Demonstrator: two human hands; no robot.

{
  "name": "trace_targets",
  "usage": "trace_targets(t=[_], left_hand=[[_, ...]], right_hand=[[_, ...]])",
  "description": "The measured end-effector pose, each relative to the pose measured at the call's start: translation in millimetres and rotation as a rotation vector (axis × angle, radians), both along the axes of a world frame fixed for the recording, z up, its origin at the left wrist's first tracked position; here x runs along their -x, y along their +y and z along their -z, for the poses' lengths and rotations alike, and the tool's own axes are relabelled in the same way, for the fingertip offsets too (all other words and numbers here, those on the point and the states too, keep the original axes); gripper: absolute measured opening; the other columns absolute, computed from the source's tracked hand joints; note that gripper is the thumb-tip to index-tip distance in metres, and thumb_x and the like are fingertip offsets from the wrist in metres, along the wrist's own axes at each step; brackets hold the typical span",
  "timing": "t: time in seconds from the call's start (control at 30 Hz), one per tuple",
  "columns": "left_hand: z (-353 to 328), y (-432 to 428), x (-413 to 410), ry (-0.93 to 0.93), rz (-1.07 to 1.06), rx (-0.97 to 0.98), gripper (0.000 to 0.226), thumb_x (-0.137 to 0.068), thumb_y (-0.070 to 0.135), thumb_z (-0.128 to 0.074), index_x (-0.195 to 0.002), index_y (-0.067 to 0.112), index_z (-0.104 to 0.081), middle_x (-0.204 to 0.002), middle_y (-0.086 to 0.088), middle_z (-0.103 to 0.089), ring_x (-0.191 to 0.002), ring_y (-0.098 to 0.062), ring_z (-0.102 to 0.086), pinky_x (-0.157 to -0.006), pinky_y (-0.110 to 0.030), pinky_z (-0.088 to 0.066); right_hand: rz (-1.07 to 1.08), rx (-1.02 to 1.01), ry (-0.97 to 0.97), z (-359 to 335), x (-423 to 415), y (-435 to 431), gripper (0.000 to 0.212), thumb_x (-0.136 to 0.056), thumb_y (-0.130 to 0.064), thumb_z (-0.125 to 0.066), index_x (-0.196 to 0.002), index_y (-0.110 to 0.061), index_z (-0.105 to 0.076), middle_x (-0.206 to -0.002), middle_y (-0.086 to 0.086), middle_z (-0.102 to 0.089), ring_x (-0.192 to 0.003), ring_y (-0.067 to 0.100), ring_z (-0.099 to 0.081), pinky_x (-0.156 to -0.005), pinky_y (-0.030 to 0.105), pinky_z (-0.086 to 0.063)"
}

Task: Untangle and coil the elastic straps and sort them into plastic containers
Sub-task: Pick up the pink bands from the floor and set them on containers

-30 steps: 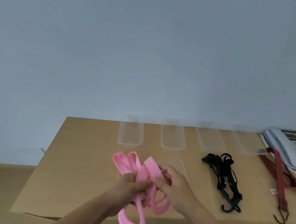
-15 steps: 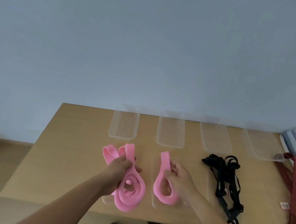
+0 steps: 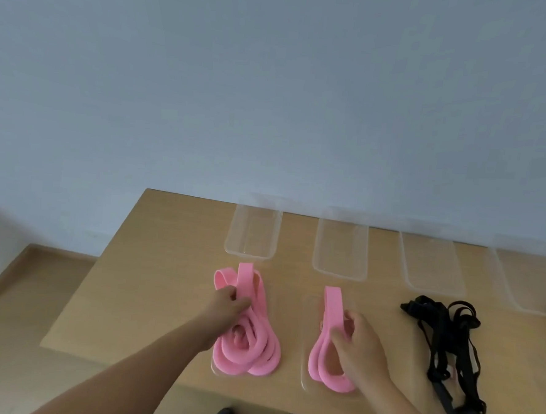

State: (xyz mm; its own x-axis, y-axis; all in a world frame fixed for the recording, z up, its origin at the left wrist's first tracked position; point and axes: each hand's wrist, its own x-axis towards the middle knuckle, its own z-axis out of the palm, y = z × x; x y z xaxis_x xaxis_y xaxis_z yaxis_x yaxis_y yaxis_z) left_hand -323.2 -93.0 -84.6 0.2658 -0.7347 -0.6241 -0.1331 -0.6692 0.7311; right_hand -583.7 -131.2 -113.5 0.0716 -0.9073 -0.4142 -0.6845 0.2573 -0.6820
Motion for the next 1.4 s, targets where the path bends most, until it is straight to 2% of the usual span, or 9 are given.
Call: trace_targets(t=[0.1, 0.23, 0.33, 0.57, 0.8, 1.0, 1.13, 1.27, 1.4], left_hand=[[6, 1, 10, -0.170, 0.007, 0.040, 0.003, -0.092, 0.011, -0.053, -0.094, 0.008, -0.053, -0.075, -0.004, -0.061, -0.058, -0.010, -0.058, -0.050, -0.018, -0.043], [10, 8, 17, -0.367, 0.106, 0.103, 0.048, -0.083, 0.005, -0.056, -0.128, 0.009, -0.041, -0.099, -0.012, -0.057, -0.078, -0.021, -0.056, -0.058, -0.023, -0.040], [11, 13, 19, -0.459, 0.227, 0.107, 0.083, -0.084, 0.008, -0.058, -0.153, 0.010, -0.011, -0.112, -0.013, -0.051, -0.099, -0.027, -0.054, -0.079, -0.032, -0.045], [14, 16, 10, -0.453, 0.243, 0.161, 0.089, -0.082, 0.003, -0.055, -0.156, 0.014, -0.007, -0.120, -0.015, -0.053, -0.109, -0.034, -0.053, -0.087, -0.040, -0.047], [24, 25, 4, -0.887, 0.445, 0.114, 0.083, -0.089, 0.041, -0.049, -0.157, 0.020, -0.005, -0.158, 0.002, -0.017, -0.142, -0.021, -0.022, -0.113, -0.033, -0.025], [26, 28, -8, -0.826, 0.533, 0.095, 0.065, -0.098, 0.040, -0.036, -0.156, 0.022, -0.014, -0.162, 0.003, -0.014, -0.146, -0.018, -0.015, -0.116, -0.035, -0.022], [26, 31, -13, -0.760, 0.552, 0.074, 0.061, -0.100, 0.042, -0.032, -0.156, 0.022, -0.017, -0.163, 0.005, -0.014, -0.148, -0.016, -0.014, -0.117, -0.037, -0.021], [19, 33, -22, -0.734, 0.649, 0.047, 0.065, -0.100, 0.041, -0.034, -0.157, 0.020, -0.013, -0.164, 0.004, -0.009, -0.150, -0.015, -0.008, -0.119, -0.039, -0.019], [6, 29, -35, -0.740, 0.747, 0.016, 0.070, -0.098, 0.043, -0.044, -0.156, 0.017, -0.016, -0.165, 0.000, -0.008, -0.150, -0.020, -0.008, -0.119, -0.042, -0.021]], right_hand=[[0.012, 0.035, -0.031, -1, 0, 3, 0.025, -0.086, -0.019, -0.052, -0.110, -0.024, -0.060, -0.104, -0.006, -0.066, -0.099, 0.018, -0.061, -0.085, 0.042, -0.052], [0.024, 0.037, -0.075, -6, 0, 7, 0.024, -0.084, -0.020, -0.054, -0.107, -0.028, -0.057, -0.102, -0.007, -0.067, -0.097, 0.016, -0.062, -0.083, 0.044, -0.051], [0.033, 0.022, -0.067, -6, -1, 10, 0.016, -0.084, -0.036, -0.055, -0.100, -0.035, -0.056, -0.099, -0.014, -0.067, -0.091, 0.009, -0.063, -0.078, 0.038, -0.052], [0.017, -0.036, 0.070, -1, -2, 11, 0.006, -0.087, -0.030, -0.058, -0.084, -0.033, -0.054, -0.078, -0.013, -0.066, -0.067, 0.003, -0.063, -0.055, 0.023, -0.043], [0.060, -0.011, 0.084, -3, -9, 16, 0.021, -0.082, -0.033, -0.065, -0.101, -0.029, -0.058, -0.095, -0.013, -0.064, -0.084, 0.008, -0.064, -0.071, 0.032, -0.054], [0.079, 0.194, 0.188, -12, -12, 21, 0.053, -0.081, -0.040, -0.067, -0.127, -0.019, -0.052, -0.124, -0.002, -0.054, -0.115, 0.020, -0.049, -0.093, 0.038, -0.046], [-0.013, 0.190, 0.282, -18, -17, 22, 0.052, -0.086, -0.044, -0.060, -0.131, -0.020, -0.049, -0.130, -0.003, -0.052, -0.120, 0.022, -0.048, -0.094, 0.036, -0.045], [-0.149, 0.063, 0.367, -24, -24, 22, 0.031, -0.088, -0.040, -0.053, -0.111, -0.019, -0.049, -0.119, -0.003, -0.054, -0.106, 0.020, -0.053, -0.087, 0.038, -0.050], [-0.197, 0.111, 0.435, -32, -31, 23, 0.044, -0.092, -0.042, -0.050, -0.130, -0.020, -0.043, -0.145, -0.002, -0.038, -0.128, 0.024, -0.040, -0.097, 0.039, -0.046]])
